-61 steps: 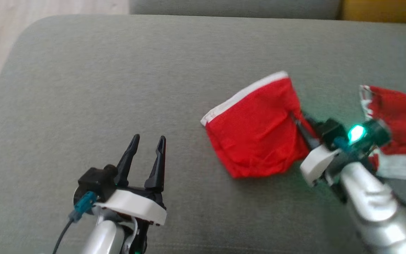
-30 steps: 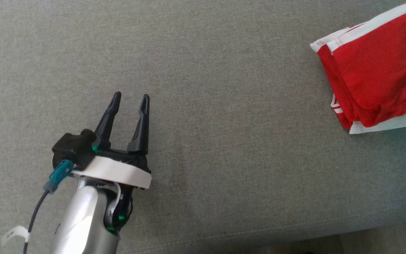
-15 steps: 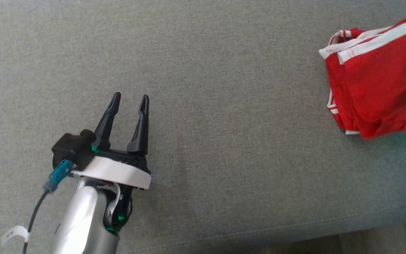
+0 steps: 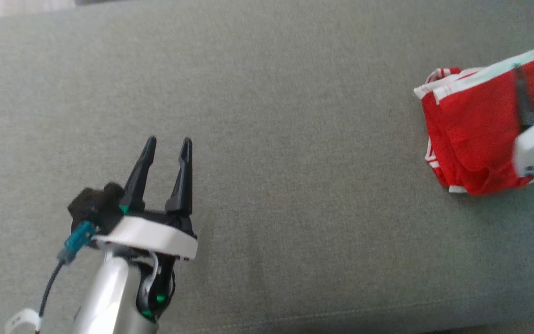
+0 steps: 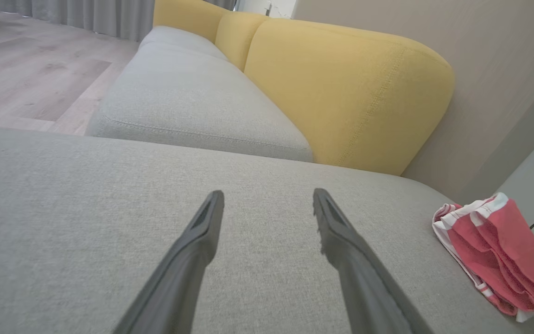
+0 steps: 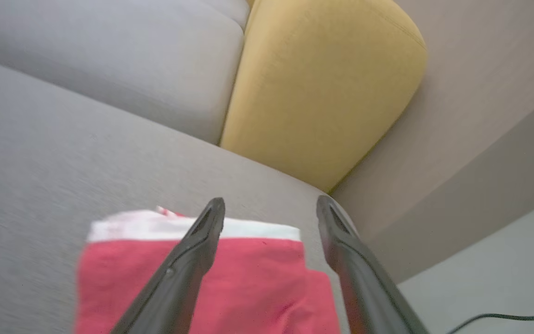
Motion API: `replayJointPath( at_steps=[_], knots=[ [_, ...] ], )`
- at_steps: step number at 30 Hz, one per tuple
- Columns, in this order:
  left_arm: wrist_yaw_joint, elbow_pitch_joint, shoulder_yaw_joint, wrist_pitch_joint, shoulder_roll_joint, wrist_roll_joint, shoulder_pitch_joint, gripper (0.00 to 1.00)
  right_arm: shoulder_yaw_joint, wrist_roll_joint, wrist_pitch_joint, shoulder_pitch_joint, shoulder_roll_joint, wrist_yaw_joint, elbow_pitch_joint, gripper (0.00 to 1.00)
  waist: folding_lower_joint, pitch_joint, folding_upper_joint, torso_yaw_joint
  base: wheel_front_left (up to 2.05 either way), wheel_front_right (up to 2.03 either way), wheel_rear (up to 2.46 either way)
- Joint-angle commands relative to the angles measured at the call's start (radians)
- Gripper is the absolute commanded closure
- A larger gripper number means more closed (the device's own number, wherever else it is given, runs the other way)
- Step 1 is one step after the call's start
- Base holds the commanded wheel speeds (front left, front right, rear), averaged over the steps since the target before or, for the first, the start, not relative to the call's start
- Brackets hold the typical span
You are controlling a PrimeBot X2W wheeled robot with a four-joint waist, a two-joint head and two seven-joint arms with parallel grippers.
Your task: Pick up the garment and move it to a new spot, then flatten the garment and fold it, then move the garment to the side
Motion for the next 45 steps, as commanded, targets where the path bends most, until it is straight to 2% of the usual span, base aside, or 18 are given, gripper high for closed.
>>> replayJointPath(
  at_steps=[1, 8, 13, 17, 22, 27, 35, 39, 45],
  knots=[
    [0.009, -0.032, 0.027, -0.012, 0.005, -0.009, 0.007, 0.00, 0.024, 0.019, -0.022, -0.015, 0.014, 0.003, -0.045, 0.00, 0.0000, -0.047, 0.0000, 0.015, 0.00, 0.00, 0.00],
    [0.037, -0.044, 0.045, -0.012, 0.005, -0.022, 0.047, 0.00, 0.058, 0.117, -0.115, 0.024, 0.170, 0.003, -0.064, 0.00, 0.0000, -0.151, 0.0000, 0.051, 0.00, 0.00, 0.00],
    [0.045, -0.039, 0.059, -0.012, 0.005, -0.013, 0.104, 0.00, 0.067, 0.146, -0.219, 0.134, 0.293, 0.003, -0.050, 0.00, 0.0000, -0.234, 0.0000, 0.081, 0.00, 0.00, 0.00],
    [0.058, -0.045, 0.074, -0.012, 0.005, 0.002, 0.157, 0.00, 0.068, 0.170, -0.297, 0.214, 0.345, 0.003, -0.033, 0.00, 0.0000, -0.267, 0.0000, 0.085, 0.00, 0.00, 0.00],
    [0.052, -0.054, 0.067, -0.012, 0.005, 0.045, 0.204, 0.00, 0.060, 0.198, -0.367, 0.294, 0.366, 0.003, 0.011, 0.00, 0.0000, -0.281, 0.0000, 0.087, 0.00, 0.00, 0.00],
    [0.067, -0.065, 0.073, -0.012, 0.005, 0.046, 0.231, 0.00, 0.085, 0.234, -0.412, 0.326, 0.367, 0.003, 0.042, 0.00, 0.0000, -0.289, 0.0000, 0.084, 0.00, 0.00, 0.00],
    [0.081, -0.071, 0.086, -0.012, 0.005, 0.055, 0.235, 0.00, 0.077, 0.225, -0.430, 0.325, 0.367, 0.003, 0.052, 0.00, 0.0000, -0.288, 0.0000, 0.077, 0.00, 0.00, 0.00],
    [0.093, -0.084, 0.094, -0.012, 0.005, 0.100, 0.232, 0.00, 0.080, 0.218, -0.432, 0.322, 0.367, 0.003, 0.051, 0.00, 0.0000, -0.287, 0.0000, 0.076, 0.00, 0.00, 0.00],
    [0.099, -0.088, 0.105, -0.012, 0.005, 0.058, 0.240, 0.00, 0.089, 0.213, -0.432, 0.320, 0.367, 0.003, 0.047, 0.00, 0.0000, -0.288, 0.0000, 0.075, 0.00, 0.00, 0.00]
  ],
)
